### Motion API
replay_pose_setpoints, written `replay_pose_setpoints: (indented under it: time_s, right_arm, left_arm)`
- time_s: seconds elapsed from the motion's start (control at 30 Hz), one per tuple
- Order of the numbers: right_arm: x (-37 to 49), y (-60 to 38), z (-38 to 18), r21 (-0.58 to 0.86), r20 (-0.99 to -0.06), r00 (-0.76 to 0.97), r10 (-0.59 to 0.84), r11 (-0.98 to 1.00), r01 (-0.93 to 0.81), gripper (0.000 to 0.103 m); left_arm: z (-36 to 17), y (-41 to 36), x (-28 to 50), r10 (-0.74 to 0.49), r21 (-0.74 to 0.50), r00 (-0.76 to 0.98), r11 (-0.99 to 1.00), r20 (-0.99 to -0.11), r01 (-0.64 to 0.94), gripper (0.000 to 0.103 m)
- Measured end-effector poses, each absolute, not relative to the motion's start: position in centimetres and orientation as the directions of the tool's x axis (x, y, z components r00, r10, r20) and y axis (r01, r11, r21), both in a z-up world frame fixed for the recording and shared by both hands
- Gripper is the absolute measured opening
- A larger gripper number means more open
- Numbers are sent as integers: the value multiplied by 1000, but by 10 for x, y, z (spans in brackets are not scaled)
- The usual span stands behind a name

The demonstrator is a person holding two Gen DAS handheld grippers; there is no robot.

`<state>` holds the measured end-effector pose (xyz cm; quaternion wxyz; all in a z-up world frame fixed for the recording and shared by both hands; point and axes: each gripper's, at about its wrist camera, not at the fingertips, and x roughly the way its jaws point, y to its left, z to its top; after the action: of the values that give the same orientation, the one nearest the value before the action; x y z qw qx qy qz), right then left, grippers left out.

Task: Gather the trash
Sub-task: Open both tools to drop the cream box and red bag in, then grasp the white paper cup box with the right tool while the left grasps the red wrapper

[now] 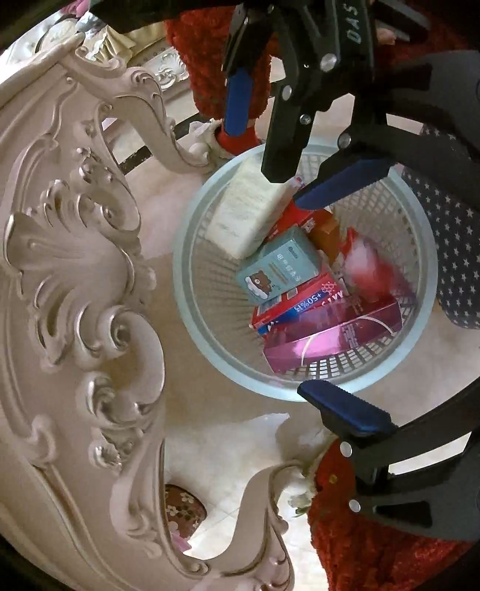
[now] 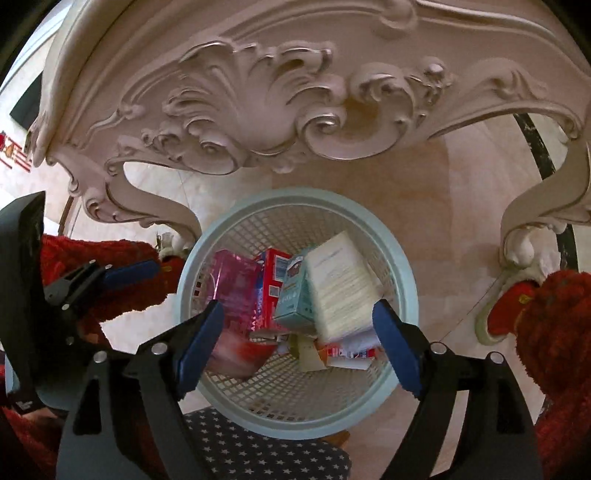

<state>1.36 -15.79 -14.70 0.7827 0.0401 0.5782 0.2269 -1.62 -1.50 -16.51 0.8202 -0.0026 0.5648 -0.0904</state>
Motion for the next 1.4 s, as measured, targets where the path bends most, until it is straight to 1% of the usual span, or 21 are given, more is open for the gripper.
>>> replay_pose_setpoints:
  time_s: [0.47,0.6,0.67,0.73,0.8,0.87,0.93,1.0,1.03,1.07,1.1,1.13,1.2,1.27,1.3,1.4]
  right_arm:
    - [11,-168,-150,333,-887,228,402,898,-287,79]
    - [4,-173,-134,343,-870,256,422,890,-301,79]
    - [-5,-177,-110,365,-842,279,461,869,-333,79]
    - [-15,-185,-71,398,-790,315,526,831,-388,79]
    - [-17,-194,-30,402,-731,378,568,806,-435,79]
    - [-4,-203,19,362,-665,467,583,798,-481,79]
    - [25,-210,59,290,-605,560,566,811,-508,88]
    - [72,-211,90,187,-547,658,517,842,-506,88]
    - [102,-208,101,124,-533,702,473,864,-488,88]
    - [132,-204,107,86,-527,728,439,880,-468,88]
    - [170,-200,112,71,-530,739,415,890,-450,88]
    - [202,-196,114,74,-543,737,403,897,-436,88]
    - [270,-185,112,83,-582,717,384,905,-417,88]
    - [331,-169,106,53,-615,706,350,912,-407,88]
    - [361,-159,101,40,-637,692,340,911,-411,88]
    - [413,-138,86,25,-678,654,336,900,-436,88]
  left_arm:
    - [-165,-16,-17,-133,-86,344,985,-930,150,91]
    - [-145,-17,-26,-131,-61,384,980,-914,188,91]
    - [-120,-13,-34,-155,-66,412,973,-898,221,91]
    - [-86,-6,-42,-165,-53,451,967,-877,250,91]
    - [-33,5,-47,-227,-81,513,953,-828,291,91]
    - [19,15,-38,-282,-100,584,941,-761,324,91]
    - [57,20,-13,-266,-44,669,943,-694,330,91]
    - [83,21,44,-217,23,726,952,-652,305,91]
    - [89,23,79,-203,19,735,959,-647,282,91]
    - [91,26,114,-205,-16,729,966,-653,258,91]
    - [91,29,142,-208,-49,719,971,-663,236,91]
    - [86,32,186,-200,-99,697,978,-689,183,91]
    - [77,34,243,-170,-138,662,985,-730,100,91]
    - [70,33,297,-128,-146,652,989,-748,27,91]
    - [70,33,310,-121,-145,653,989,-748,17,91]
    - [63,31,354,-84,-118,629,993,-773,-11,90]
